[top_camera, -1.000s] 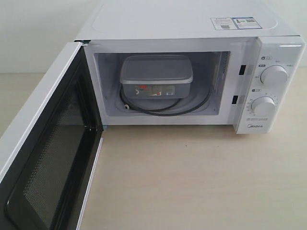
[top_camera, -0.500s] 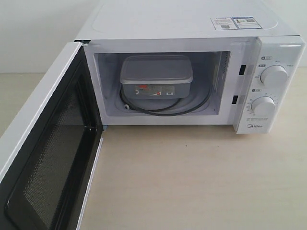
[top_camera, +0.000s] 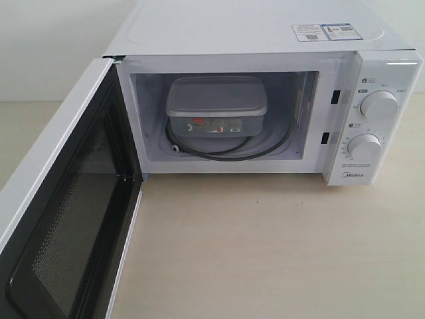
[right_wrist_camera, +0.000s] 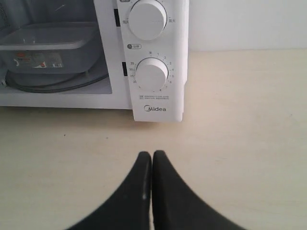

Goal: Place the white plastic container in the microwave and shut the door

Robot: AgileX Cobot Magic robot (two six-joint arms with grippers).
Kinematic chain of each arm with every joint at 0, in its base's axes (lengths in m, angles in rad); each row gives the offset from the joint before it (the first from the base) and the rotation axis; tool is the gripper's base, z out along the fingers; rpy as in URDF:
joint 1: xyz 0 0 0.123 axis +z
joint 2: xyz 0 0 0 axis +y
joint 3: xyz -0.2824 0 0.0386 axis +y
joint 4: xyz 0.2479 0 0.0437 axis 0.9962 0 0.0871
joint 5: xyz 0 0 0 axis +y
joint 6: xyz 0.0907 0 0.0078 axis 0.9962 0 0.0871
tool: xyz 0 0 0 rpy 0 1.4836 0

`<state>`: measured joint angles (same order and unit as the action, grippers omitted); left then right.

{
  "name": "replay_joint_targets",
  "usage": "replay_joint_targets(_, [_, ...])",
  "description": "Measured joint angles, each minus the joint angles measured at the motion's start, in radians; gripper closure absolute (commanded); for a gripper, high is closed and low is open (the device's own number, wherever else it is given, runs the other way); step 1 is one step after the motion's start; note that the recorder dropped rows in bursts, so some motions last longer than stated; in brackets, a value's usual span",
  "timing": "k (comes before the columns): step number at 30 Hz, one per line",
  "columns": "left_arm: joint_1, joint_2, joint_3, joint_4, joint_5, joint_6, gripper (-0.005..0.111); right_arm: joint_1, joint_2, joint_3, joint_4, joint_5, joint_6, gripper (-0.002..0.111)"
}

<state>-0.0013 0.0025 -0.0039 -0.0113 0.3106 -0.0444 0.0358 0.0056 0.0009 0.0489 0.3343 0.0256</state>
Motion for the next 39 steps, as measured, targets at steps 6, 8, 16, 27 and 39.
replay_joint_targets(6, [0.0, 0.0, 0.0, 0.0, 0.0, 0.0, 0.103, -0.003, 0.0, 0.0, -0.002, 0.001, 0.002, 0.108])
replay_joint_targets(8, [0.0, 0.0, 0.0, 0.0, 0.0, 0.0, 0.103, -0.003, 0.0, 0.0, -0.002, 0.002, 0.002, 0.108])
replay_joint_targets(16, [0.0, 0.0, 0.0, 0.0, 0.0, 0.0, 0.103, -0.003, 0.0, 0.0, -0.002, 0.004, 0.002, 0.108])
replay_joint_targets(27, [0.0, 0.0, 0.0, 0.0, 0.0, 0.0, 0.103, -0.003, 0.0, 0.0, -0.002, 0.004, 0.002, 0.108])
replay_joint_targets(39, [0.0, 0.0, -0.019, -0.073, 0.005, 0.0, 0.103, -0.003, 0.0, 0.0, -0.002, 0.004, 0.002, 0.108])
